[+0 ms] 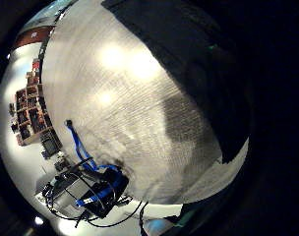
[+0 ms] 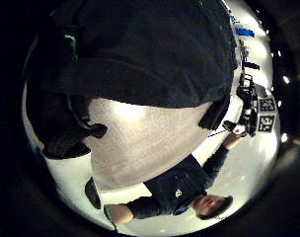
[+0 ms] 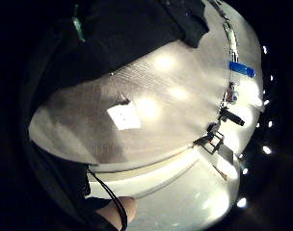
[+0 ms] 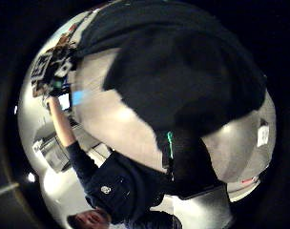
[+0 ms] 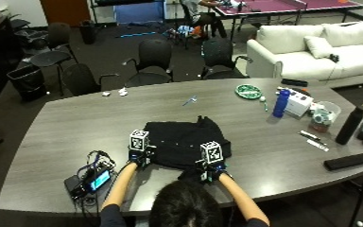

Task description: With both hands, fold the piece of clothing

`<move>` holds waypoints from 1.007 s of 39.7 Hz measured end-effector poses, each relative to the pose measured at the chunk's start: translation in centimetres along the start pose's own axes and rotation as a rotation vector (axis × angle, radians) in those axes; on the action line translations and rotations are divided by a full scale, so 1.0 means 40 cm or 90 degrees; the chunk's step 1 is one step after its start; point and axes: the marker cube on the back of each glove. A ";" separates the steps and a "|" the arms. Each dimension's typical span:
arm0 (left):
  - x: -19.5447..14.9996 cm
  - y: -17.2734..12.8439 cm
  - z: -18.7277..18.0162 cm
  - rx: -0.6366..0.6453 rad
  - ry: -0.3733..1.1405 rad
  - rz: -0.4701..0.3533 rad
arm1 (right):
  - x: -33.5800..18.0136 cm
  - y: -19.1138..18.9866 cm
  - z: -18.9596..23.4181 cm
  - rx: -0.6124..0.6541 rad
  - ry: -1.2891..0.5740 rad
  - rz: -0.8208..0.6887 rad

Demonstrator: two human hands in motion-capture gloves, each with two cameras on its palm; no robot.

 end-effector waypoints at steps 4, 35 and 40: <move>0.001 -0.007 -0.002 0.011 -0.005 -0.007 | 0.013 -0.029 0.008 -0.025 0.000 0.018; 0.090 0.369 -0.011 -0.031 0.031 0.237 | 0.126 0.144 -0.025 0.246 0.040 -0.103; 0.092 0.404 -0.097 -0.006 0.101 0.269 | 0.149 0.227 -0.135 0.238 0.033 -0.104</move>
